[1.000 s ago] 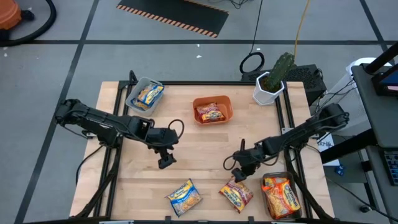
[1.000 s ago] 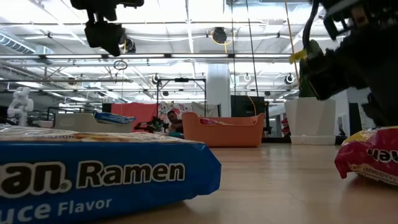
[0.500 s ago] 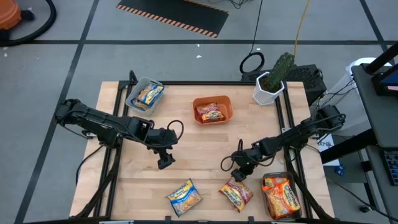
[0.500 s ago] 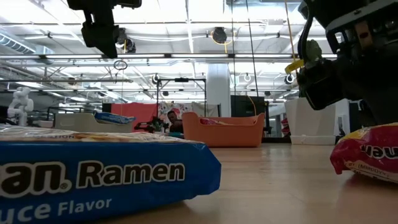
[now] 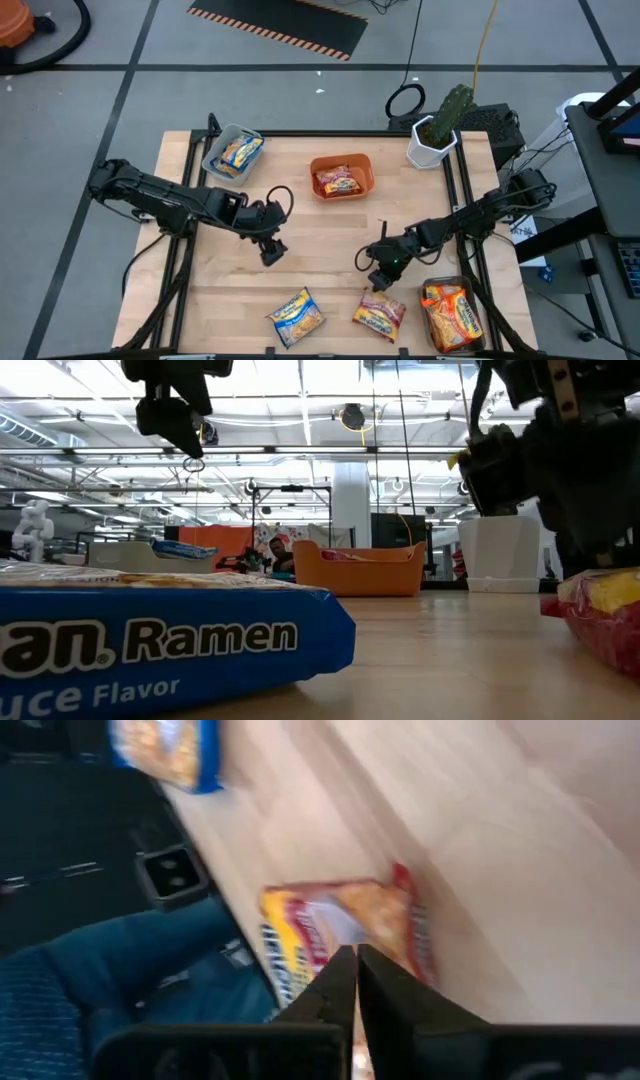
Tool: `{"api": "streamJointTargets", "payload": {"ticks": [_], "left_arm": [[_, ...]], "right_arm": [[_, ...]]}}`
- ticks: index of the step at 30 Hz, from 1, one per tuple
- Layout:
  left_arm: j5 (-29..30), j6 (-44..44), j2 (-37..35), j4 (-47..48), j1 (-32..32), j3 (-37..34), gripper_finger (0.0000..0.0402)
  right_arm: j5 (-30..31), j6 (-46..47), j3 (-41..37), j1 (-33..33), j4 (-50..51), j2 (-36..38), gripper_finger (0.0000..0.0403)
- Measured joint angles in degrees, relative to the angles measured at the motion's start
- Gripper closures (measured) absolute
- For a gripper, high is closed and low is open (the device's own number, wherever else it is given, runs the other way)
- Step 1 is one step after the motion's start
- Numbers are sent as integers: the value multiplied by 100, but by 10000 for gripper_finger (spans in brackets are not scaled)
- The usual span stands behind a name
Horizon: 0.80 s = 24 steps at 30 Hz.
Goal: Sort Maruchan noodles
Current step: Put the red noodle pack into the orange bin
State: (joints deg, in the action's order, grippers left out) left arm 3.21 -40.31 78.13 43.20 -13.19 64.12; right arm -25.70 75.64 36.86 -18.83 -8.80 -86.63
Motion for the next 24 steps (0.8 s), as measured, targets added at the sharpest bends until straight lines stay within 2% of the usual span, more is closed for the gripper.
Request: {"api": "streamJointTargets", "payload": {"ticks": [6,10,13,17,24], "left_arm": [[335,-494,-2,-7,0,0,85],[390,-1008,-2,-9,-57,0,85],[666,-1356,-2,-14,-202,0,85],[1074,-1771,-9,-170,-389,-93,85],[1190,-2653,-7,-722,-577,-535,85]], "right_arm": [[-76,-4,0,148,-487,1,402],[-604,-136,0,169,-470,1,399],[-867,-235,0,158,-463,0,389],[-800,-499,0,151,-369,1,358],[-565,-1185,0,151,538,2,278]]}}
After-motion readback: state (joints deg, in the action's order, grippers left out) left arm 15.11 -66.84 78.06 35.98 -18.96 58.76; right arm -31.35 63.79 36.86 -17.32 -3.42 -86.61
